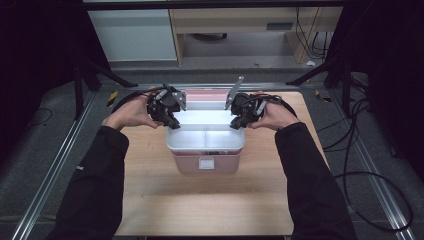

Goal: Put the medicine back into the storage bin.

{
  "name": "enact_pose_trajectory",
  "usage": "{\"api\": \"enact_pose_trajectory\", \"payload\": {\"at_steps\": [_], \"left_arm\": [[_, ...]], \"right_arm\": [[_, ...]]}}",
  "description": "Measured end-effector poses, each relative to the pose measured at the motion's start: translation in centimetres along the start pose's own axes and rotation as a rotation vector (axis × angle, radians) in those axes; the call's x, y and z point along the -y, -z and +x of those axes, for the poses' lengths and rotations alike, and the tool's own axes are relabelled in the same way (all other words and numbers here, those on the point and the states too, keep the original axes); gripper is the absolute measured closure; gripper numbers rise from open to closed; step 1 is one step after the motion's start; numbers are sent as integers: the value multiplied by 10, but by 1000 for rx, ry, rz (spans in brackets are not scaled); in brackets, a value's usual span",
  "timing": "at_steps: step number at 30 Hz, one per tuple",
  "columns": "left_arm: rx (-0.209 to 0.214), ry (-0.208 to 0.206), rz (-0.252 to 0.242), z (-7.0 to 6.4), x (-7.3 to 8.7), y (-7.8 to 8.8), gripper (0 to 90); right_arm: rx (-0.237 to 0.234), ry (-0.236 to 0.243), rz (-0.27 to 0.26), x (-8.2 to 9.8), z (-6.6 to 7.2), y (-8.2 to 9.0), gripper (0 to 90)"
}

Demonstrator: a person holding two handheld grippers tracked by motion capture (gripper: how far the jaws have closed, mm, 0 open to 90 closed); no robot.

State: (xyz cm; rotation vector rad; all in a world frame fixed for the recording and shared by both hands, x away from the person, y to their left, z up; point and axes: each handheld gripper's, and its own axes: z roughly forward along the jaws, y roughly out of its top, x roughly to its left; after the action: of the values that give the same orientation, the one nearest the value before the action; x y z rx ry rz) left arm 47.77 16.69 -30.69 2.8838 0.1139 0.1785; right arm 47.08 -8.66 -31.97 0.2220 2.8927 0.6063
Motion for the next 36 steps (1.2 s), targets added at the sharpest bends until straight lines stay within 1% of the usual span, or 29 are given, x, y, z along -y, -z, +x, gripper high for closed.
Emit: {"api": "enact_pose_trajectory", "payload": {"at_steps": [2,4,6,7,9,12,15,16,17,18,21,25,27,28,29,30,31,32,33,34,35,36], "left_arm": [[7,4,0,4,1,-7,873],[10,11,17,9,1,-16,870],[16,10,33,11,0,-24,868],[18,8,40,11,0,-27,870],[19,8,53,12,-1,-33,870],[23,21,71,14,0,-42,866],[29,28,77,12,2,-53,864],[27,26,81,11,2,-55,864],[34,30,78,11,3,-57,865],[29,33,76,10,4,-59,864],[39,45,62,10,8,-64,861],[27,58,49,7,11,-68,847],[21,65,40,6,13,-69,834],[16,68,42,5,13,-69,834],[7,70,46,5,12,-68,832],[-6,75,44,4,12,-66,826],[-27,82,32,3,12,-63,810],[-59,95,23,2,11,-58,761],[-81,115,13,0,11,-53,688],[-103,120,-4,-2,12,-48,688],[-134,128,-17,-3,13,-43,673],[-151,157,-37,-5,14,-38,636]], "right_arm": [[-3,-7,12,1,-2,-6,854],[-1,-12,13,3,-5,-13,855],[-8,-17,20,5,-7,-21,857],[-11,-15,40,7,-8,-27,856],[-7,-16,44,7,-8,-30,856],[-14,-18,62,7,-8,-37,858],[-15,-17,79,9,-6,-45,856],[-15,-20,77,11,-5,-48,856],[-17,-19,69,13,-5,-50,854],[-13,-23,68,15,-4,-53,850],[2,-30,59,17,0,-57,839],[7,-30,69,18,3,-61,835],[13,-40,61,20,6,-63,825],[13,-40,61,20,6,-63,825],[19,-50,58,21,6,-63,813],[19,-67,37,22,6,-63,768],[13,-90,23,23,6,-62,744],[28,-93,-1,25,6,-60,709],[52,-113,-68,29,6,-53,649],[52,-113,-68,29,6,-53,649],[62,-130,-100,31,7,-49,627],[82,-142,-131,33,7,-44,598]]}}
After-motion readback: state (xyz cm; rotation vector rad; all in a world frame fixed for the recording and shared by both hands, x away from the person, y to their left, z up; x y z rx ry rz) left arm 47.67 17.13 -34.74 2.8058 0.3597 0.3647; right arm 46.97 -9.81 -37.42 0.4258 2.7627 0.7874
